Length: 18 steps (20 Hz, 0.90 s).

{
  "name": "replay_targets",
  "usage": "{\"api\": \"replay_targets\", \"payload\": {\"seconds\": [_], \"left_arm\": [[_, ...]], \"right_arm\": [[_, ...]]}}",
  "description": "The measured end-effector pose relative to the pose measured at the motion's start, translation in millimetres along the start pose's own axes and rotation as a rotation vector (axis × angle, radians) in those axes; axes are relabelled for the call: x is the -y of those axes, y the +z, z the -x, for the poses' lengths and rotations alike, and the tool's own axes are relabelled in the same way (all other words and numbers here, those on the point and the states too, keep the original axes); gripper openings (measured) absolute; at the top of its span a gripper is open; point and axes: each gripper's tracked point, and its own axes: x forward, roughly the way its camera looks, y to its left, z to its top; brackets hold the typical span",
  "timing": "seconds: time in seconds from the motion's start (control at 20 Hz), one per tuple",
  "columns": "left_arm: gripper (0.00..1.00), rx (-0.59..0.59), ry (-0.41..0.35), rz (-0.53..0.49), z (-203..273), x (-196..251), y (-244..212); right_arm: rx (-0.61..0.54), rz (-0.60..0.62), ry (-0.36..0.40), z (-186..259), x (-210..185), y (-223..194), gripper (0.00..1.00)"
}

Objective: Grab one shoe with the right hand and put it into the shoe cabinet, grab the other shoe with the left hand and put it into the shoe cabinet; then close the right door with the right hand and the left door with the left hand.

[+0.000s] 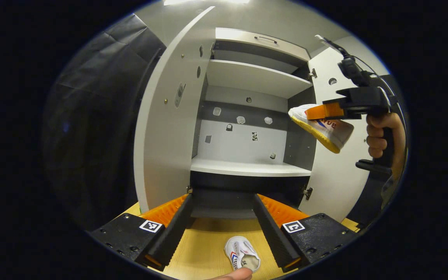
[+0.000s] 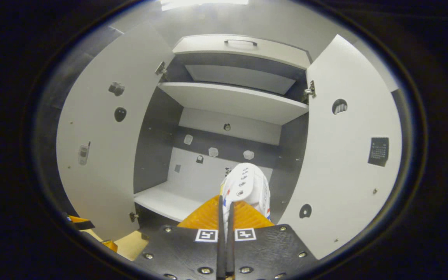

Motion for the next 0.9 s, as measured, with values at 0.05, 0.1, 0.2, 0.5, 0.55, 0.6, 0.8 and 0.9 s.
{"api": "replay_targets", "payload": {"seconds": [0.05, 0.1, 0.2, 0.5, 0.55, 0.6, 0.8, 0.9], "left_arm": [[0.96, -0.009, -0.002, 0.000, -5.5, 2.6, -2.3], [0.97, -0.011, -0.011, 0.002, -11.1, 6.7, -2.6], [0.97, -0.009, -0.016, 0.004, -20.2, 10.4, -4.3], [0.96, -0.025, -0.028, 0.011, -46.5, 14.1, -22.2], [0.97, -0.033, -0.028, 0.016, -50.3, 12.9, -25.7], [0.97, -0.042, -0.028, 0.017, -53.5, 11.7, -29.1], [0.97, -0.055, -0.002, 0.005, -63.2, 1.4, -38.5], [0.97, -0.060, 0.010, 0.010, -67.2, -1.5, -42.4]], "right_arm": [[-0.013, 0.007, -0.007, -13.9, 1.3, -5.4, 0.01], [-0.029, 0.019, -0.011, -28.5, 2.6, -12.2, 0.01], [-0.059, 0.032, -0.006, -60.6, 1.7, -28.6, 0.01], [-0.170, -0.042, 0.025, -153.6, -4.8, -84.9, 0.02], [-0.187, -0.052, 0.036, -164.8, -3.0, -93.6, 0.02], [-0.207, -0.056, 0.053, -175.3, -2.4, -102.4, 0.02], [-0.247, -0.041, 0.065, -214.9, 8.5, -133.8, 0.02], [-0.264, 0.024, 0.063, -227.6, 11.0, -149.7, 0.03]]}}
